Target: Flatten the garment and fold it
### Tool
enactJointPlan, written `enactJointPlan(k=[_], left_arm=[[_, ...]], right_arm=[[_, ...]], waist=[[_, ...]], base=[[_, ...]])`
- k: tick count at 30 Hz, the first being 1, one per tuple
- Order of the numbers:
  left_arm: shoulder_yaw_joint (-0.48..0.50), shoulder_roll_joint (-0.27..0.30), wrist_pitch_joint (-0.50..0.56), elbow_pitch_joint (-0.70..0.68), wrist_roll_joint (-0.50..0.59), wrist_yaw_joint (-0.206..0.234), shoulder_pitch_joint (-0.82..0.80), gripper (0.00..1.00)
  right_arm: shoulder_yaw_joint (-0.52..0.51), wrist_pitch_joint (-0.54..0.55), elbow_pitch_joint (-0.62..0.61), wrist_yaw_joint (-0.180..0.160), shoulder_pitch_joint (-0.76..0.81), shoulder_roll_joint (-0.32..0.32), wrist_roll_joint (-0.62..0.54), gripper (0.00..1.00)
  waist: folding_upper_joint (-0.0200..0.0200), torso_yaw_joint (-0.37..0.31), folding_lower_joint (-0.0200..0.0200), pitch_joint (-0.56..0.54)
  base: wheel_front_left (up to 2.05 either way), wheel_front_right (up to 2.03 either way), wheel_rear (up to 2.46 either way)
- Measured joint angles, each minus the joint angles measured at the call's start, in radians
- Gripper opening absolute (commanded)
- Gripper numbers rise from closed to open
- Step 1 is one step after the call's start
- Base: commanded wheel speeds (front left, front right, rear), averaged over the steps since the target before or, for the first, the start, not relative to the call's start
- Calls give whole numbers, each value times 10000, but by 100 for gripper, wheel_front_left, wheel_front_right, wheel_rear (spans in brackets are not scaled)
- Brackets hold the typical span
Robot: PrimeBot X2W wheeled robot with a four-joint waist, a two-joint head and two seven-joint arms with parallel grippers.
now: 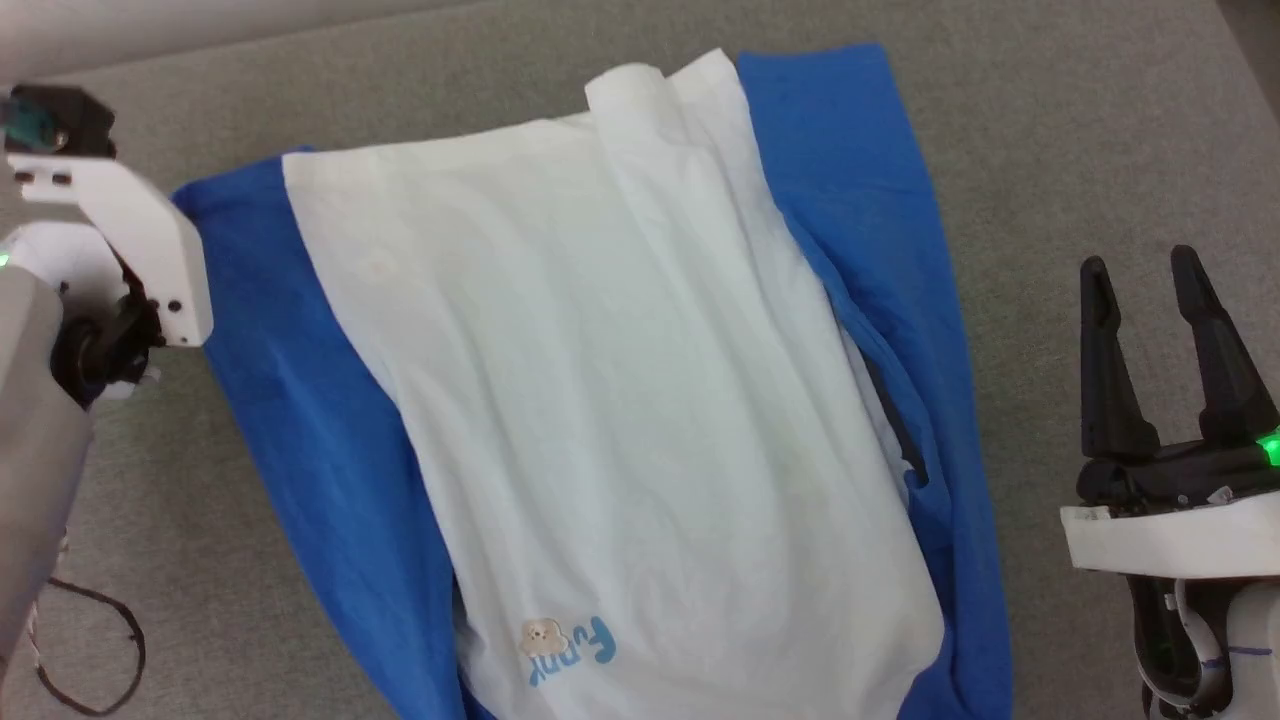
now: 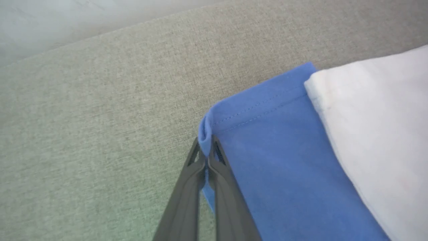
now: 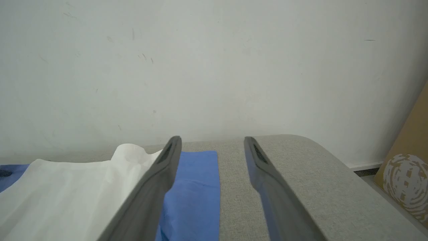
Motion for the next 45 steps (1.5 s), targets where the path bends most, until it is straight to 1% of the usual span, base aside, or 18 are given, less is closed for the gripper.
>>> enactJointPlan(k=[7, 10, 13, 15, 18, 22, 25, 29, 33, 38, 41, 43, 45], left_arm=[[389, -46, -1933, -240, -21, 157, 793, 0], [577, -52, -2658, -673, -90, 359, 1116, 0], [700, -75, -3160, -1388, -115, 525, 1448, 0], [767, -98, -3413, -2042, -128, 677, 1655, 0], [825, -119, -3668, -3233, -111, 1020, 1894, 0], [692, -173, -3597, -4890, 19, 1601, 2242, 0], [397, -418, -3348, -5979, 146, 1964, 2453, 0], [-205, -1126, -2997, -6855, 393, 2452, 2606, 0], [-861, -2226, -2867, -6859, 433, 2631, 2680, 0], [-1569, -3618, -3172, -6311, 606, 2619, 2694, 0], [-1990, -4372, -3371, -5766, 763, 2514, 2543, 0], [-2247, -4803, -3586, -5344, 909, 2437, 2442, 0], [-2512, -5108, -3777, -4847, 1162, 2376, 2311, 0]], right_arm=[[-267, 194, 117, 0, 177, -123, -4, 100], [-433, 303, 107, 0, 365, -140, 17, 100], [-610, 460, 90, 0, 577, -144, 56, 100], [-690, 564, 42, 0, 717, -138, 96, 100], [-803, 734, -96, 0, 911, -100, 96, 100], [-859, 899, -199, 0, 1086, -75, 98, 100], [-901, 982, -345, 0, 1174, -33, 104, 100], [-965, 997, -454, 0, 1255, 17, 111, 100], [-974, 997, -487, 0, 1269, 107, 140, 100], [-947, 957, -456, 0, 1265, 211, 209, 100], [-980, 859, -399, 0, 1242, 245, 211, 100], [-986, 790, -347, 0, 1192, 268, 213, 100], [-978, 750, -303, 0, 1148, 299, 230, 100]], waist=[[-2, 266, -1, -861], [-2, 396, -1, -1332], [-2, 535, -2, -1820], [-2, 631, -2, -2142], [-2, 772, -3, -2592], [-2, 937, -4, -3107], [-2, 1028, -4, -3395], [-2, 1065, -4, -3560], [-2, 967, -1, -3454], [-1, 727, 0, -3152], [-1, 577, 0, -2938], [-1, 470, 0, -2788], [-1, 362, 0, -2636]], base=[[0, 0, 0], [0, 0, 0], [0, 0, 0], [0, 0, 0], [0, 0, 0], [0, 0, 0], [0, 0, 0], [0, 0, 0], [0, 0, 0], [0, 0, 0], [0, 0, 0], [0, 0, 0], [0, 0, 0]])
